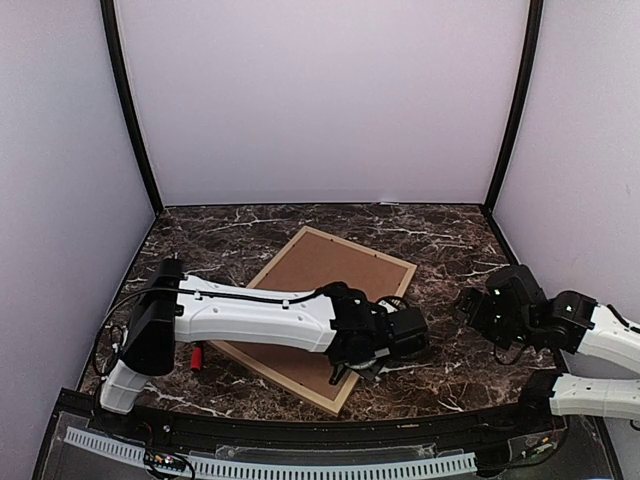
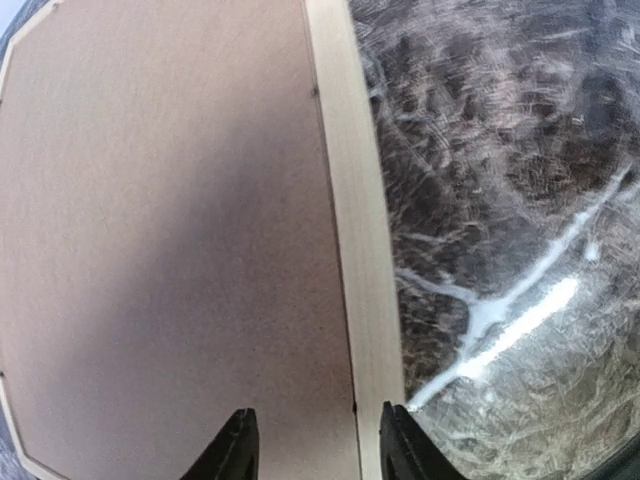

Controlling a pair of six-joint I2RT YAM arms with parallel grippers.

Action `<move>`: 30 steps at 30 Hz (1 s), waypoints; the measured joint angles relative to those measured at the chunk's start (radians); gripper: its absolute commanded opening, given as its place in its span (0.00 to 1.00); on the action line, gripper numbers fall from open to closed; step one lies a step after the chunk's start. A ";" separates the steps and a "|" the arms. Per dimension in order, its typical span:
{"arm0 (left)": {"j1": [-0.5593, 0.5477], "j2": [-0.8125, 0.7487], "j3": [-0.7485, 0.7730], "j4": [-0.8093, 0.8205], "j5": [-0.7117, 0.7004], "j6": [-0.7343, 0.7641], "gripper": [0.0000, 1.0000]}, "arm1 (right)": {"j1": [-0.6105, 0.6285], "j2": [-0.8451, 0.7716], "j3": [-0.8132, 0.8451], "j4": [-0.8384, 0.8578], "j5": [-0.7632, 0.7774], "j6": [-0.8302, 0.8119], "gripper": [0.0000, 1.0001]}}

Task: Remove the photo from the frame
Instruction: Move the photo frame to the center of the board.

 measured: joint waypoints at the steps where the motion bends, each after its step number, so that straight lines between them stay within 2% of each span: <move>1: 0.000 -0.014 0.000 0.005 0.006 0.005 0.50 | 0.000 0.002 0.000 0.002 -0.002 0.000 0.99; 11: -0.002 -0.091 -0.037 0.048 0.073 -0.008 0.48 | 0.000 0.005 0.000 0.028 -0.014 -0.004 0.99; 17: 0.004 -0.090 -0.119 0.105 0.129 -0.007 0.46 | -0.001 0.005 0.000 0.029 -0.024 -0.004 0.99; 30: 0.011 -0.021 -0.127 0.174 0.121 0.000 0.40 | -0.001 -0.008 -0.001 0.030 -0.032 -0.004 0.98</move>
